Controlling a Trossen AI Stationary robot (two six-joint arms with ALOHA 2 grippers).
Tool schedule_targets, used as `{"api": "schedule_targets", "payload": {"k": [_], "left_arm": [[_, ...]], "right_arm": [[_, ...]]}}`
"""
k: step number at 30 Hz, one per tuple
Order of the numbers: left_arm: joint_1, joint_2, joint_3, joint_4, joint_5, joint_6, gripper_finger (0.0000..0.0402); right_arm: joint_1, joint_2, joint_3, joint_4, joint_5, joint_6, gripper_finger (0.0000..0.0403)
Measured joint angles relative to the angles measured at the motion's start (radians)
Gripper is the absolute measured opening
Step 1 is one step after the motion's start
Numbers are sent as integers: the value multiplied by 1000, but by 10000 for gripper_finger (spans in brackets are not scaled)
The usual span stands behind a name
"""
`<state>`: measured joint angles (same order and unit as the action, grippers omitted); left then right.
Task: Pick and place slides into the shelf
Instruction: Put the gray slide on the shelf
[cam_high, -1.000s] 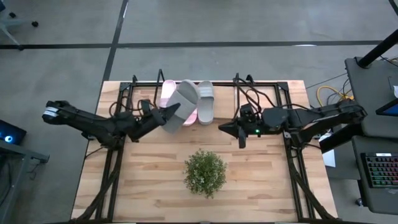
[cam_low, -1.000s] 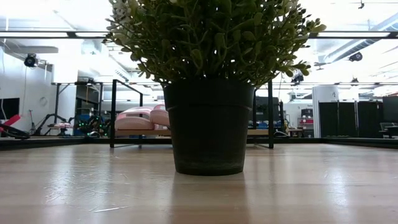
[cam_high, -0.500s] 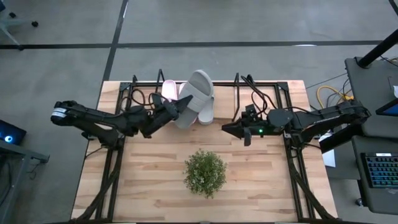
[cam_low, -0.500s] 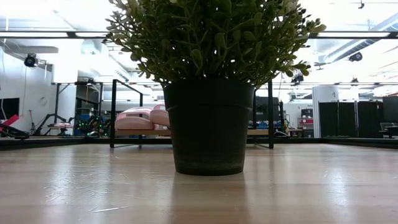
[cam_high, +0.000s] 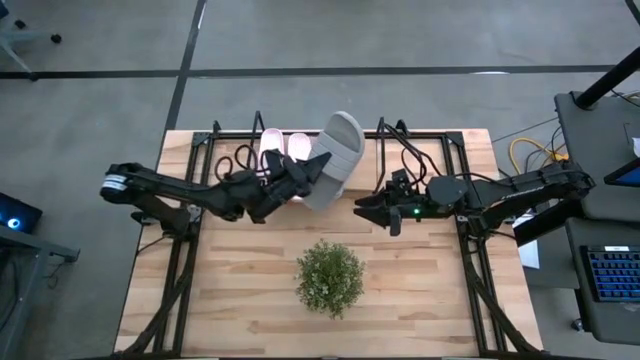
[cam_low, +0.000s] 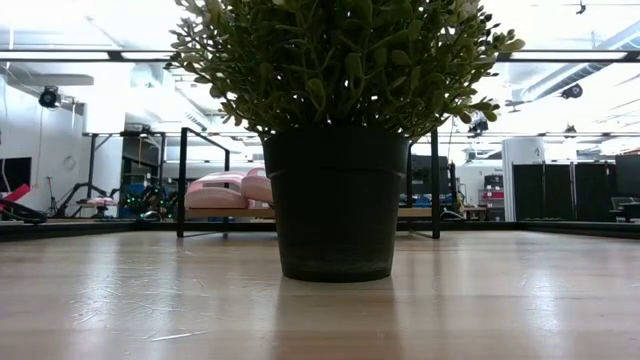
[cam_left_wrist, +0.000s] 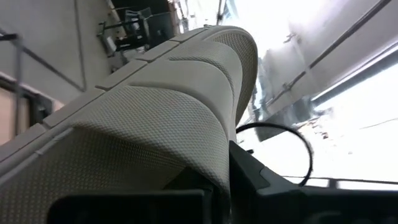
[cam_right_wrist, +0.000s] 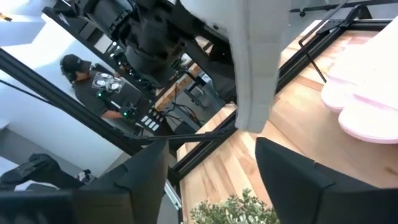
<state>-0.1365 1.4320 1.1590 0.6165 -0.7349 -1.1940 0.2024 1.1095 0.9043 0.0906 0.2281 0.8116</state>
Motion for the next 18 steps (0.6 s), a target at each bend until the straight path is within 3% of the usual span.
{"api": "schedule_targets", "payload": {"k": [11,18], "left_arm": [[26,48,78,96,-38,17,0],[33,87,136,129,-41,31,0]], "right_arm": [[-1,4,0,-1,14,-26,293],[-7,4,0,4,86,-80,295]]}}
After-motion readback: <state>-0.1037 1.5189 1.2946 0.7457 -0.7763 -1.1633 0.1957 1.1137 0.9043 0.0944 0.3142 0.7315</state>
